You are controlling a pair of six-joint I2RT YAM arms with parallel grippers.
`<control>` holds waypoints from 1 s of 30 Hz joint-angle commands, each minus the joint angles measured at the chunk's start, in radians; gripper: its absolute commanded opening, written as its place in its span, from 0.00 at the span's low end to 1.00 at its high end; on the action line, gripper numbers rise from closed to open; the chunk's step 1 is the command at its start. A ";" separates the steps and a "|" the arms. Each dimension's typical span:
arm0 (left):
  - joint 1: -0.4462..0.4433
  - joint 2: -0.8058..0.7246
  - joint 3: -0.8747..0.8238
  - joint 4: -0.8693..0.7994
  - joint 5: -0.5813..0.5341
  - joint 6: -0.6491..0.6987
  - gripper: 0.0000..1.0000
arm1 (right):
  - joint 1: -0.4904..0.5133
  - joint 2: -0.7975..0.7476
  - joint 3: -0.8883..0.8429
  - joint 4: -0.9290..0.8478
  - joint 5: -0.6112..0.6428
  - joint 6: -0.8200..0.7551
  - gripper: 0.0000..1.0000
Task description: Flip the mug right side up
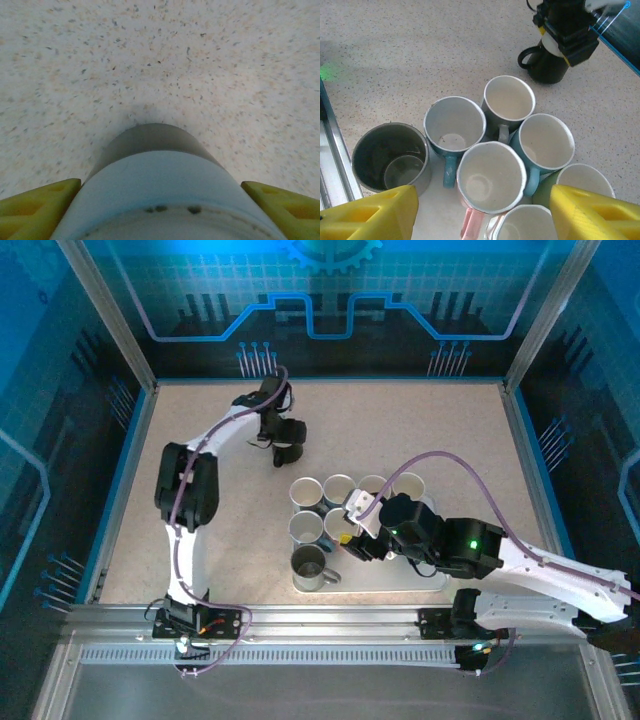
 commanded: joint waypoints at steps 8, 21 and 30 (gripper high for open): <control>0.007 -0.612 -0.216 0.138 0.078 -0.099 0.54 | -0.013 -0.028 0.012 0.063 0.006 0.105 0.69; 0.044 -1.162 -0.799 0.736 0.435 -0.641 0.58 | -0.072 0.052 0.012 0.220 -0.186 0.257 0.67; 0.043 -1.262 -1.027 1.188 0.549 -1.001 0.57 | -0.225 0.042 -0.091 0.522 -0.553 0.490 0.69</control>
